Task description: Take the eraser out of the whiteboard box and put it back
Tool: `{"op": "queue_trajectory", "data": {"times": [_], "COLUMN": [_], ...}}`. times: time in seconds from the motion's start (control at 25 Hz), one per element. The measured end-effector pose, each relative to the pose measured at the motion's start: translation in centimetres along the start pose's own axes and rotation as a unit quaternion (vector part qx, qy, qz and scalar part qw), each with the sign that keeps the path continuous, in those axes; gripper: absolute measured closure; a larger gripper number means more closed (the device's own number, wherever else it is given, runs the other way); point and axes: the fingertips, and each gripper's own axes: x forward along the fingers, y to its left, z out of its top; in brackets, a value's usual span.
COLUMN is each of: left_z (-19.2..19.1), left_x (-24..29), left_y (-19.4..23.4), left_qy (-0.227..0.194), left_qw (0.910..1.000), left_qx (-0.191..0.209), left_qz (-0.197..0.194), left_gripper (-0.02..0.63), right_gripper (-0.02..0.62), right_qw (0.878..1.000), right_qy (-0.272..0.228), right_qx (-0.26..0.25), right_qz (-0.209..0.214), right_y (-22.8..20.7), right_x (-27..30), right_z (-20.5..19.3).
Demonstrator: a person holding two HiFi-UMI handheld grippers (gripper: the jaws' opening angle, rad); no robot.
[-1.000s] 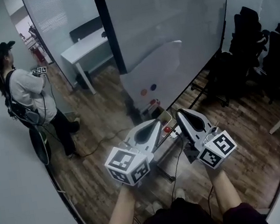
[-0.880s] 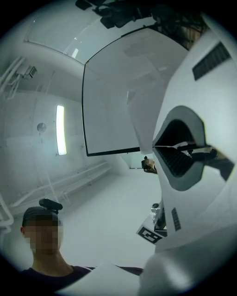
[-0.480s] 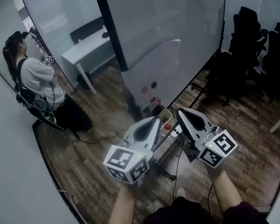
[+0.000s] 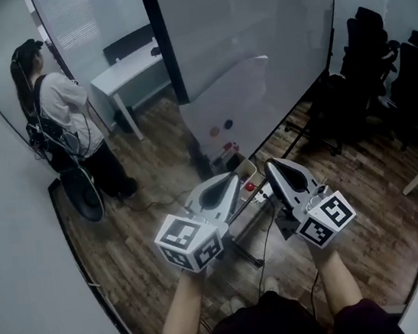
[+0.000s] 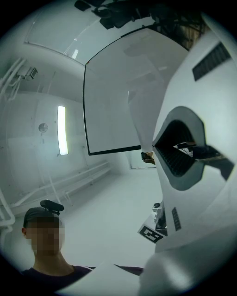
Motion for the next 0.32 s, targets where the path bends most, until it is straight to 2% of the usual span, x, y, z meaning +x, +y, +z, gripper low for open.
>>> {"op": "queue_trajectory", "data": {"times": [0.32], "left_z": [-0.64], "left_x": [0.14], "left_y": [-0.14], "left_qy": [0.004], "left_qw": [1.0], "left_qx": [-0.007], "left_qz": [-0.002], "left_gripper": [0.601], "right_gripper": [0.592], "right_qw": [1.0], "right_qy": [0.004], "right_qx": [-0.002], "right_qz": [-0.002], "right_y": [-0.12], "right_x": [-0.4], "right_z": [-0.29]}}
